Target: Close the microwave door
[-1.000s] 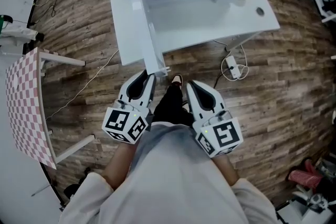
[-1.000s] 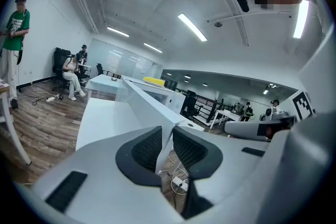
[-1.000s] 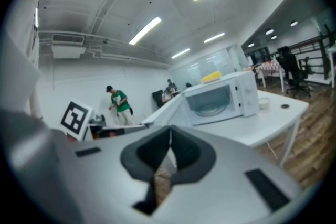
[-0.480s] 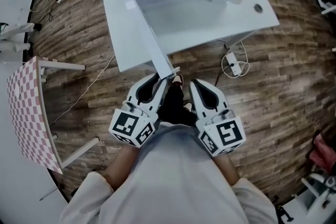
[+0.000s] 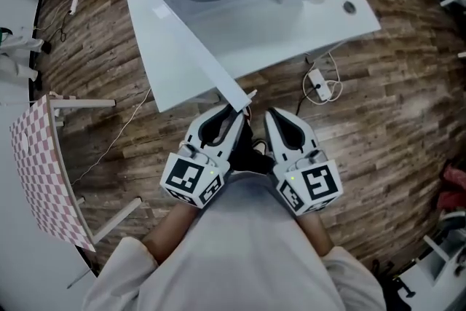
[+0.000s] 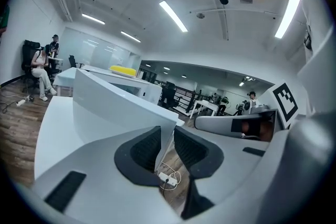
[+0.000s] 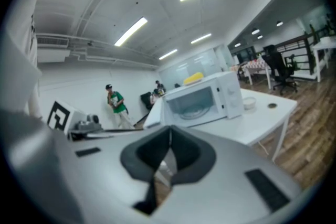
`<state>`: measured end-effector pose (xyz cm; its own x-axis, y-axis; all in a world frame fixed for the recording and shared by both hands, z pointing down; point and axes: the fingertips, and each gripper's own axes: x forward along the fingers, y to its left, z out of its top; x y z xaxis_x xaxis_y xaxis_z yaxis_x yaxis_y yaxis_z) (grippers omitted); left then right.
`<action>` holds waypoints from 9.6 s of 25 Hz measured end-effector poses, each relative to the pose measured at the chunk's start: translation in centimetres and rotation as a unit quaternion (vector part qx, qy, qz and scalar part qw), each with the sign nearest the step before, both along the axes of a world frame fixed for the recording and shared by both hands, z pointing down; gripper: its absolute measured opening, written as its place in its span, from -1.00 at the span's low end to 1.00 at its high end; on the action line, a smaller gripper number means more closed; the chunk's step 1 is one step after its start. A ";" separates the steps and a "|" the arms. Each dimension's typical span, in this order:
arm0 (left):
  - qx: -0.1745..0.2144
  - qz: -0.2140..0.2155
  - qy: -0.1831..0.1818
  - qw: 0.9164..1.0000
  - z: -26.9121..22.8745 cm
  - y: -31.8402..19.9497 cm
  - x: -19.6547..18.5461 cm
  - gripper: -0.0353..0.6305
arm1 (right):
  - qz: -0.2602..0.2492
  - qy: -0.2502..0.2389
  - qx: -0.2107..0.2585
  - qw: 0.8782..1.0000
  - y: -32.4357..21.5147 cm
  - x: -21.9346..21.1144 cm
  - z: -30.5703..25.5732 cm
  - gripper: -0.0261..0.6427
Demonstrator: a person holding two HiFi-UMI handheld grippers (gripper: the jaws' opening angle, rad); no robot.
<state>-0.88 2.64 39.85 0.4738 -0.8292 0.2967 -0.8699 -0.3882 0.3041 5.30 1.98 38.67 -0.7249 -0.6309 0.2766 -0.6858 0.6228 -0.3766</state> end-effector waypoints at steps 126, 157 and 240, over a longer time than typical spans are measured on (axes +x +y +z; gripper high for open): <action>-0.004 0.165 0.079 0.983 0.1 -19.8 3.7 -0.81 | 0.149 0.097 -0.031 0.984 -21.6 5.0 3.0 -0.85; -0.021 0.132 0.084 0.987 1.2 -25.7 4.0 -0.81 | 0.098 0.088 -0.029 0.991 -28.3 4.1 2.8 -0.85; 0.009 0.031 0.089 0.995 -0.5 -26.3 1.5 -0.82 | -0.034 0.036 0.007 0.999 -27.2 -0.3 -0.4 -0.85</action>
